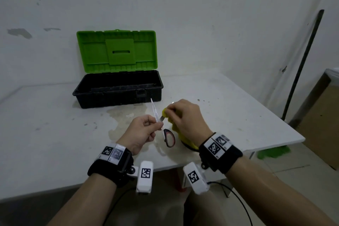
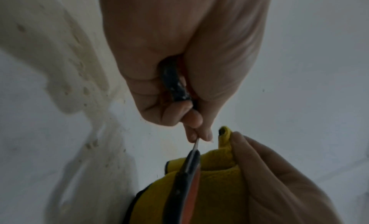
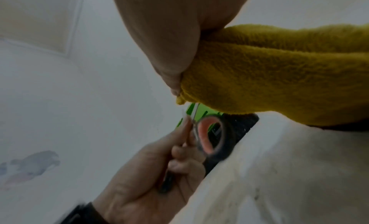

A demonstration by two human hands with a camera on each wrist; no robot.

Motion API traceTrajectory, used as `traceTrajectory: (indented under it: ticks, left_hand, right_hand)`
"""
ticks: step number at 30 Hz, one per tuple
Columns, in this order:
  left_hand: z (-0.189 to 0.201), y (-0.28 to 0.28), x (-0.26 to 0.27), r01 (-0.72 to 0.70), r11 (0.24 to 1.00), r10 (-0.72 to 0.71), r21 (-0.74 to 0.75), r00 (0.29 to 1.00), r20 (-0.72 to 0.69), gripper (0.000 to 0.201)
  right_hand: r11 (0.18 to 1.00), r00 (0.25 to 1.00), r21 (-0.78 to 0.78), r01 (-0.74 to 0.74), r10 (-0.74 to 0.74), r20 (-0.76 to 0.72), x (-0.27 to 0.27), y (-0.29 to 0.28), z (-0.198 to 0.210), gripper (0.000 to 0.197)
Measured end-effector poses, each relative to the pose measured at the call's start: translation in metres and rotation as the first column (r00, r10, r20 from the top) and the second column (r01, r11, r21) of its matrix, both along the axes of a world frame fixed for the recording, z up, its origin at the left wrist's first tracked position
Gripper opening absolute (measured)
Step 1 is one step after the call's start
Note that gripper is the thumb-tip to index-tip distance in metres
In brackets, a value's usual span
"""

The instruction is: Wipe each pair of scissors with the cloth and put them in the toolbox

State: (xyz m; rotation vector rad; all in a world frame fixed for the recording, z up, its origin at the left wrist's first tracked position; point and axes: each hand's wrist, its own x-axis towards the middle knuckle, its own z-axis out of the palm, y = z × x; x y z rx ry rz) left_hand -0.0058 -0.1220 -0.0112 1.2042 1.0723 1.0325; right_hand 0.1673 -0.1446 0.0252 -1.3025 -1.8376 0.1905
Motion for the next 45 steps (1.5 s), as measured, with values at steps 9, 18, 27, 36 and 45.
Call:
traceTrajectory:
  ticks: [9,18,27,36,45]
  left_hand:
    - [-0.001,0.0,-0.001,0.013,1.0,-0.013,0.007,0.999,-0.042,0.015]
    - [0.0,-0.002,-0.003,0.029,0.999,-0.027,0.028,0.996,-0.088,0.018]
    - [0.002,-0.001,-0.002,0.074,0.99,-0.049,0.124,0.979,-0.197,0.016]
    - [-0.003,0.0,-0.012,0.048,0.997,-0.058,-0.067,0.987,-0.15,0.009]
    - [0.005,0.001,-0.023,0.171,0.983,-0.181,-0.069,0.968,-0.173,0.01]
  right_hand:
    - [0.99,0.991,0.017,0.137,-0.137,-0.003,0.013,0.016,0.005,0.013]
    - [0.993,0.992,-0.031,0.116,-0.114,0.058,0.007,0.015,-0.009,0.014]
    - [0.995,0.991,-0.065,0.07,-0.062,0.116,-0.011,0.004,-0.01,0.014]
    - [0.952,0.974,-0.268,0.146,-0.186,-0.132,0.019,0.016,-0.002,0.014]
    - [0.967,0.998,-0.252,-0.043,0.027,-0.064,0.018,-0.002,0.017,0.011]
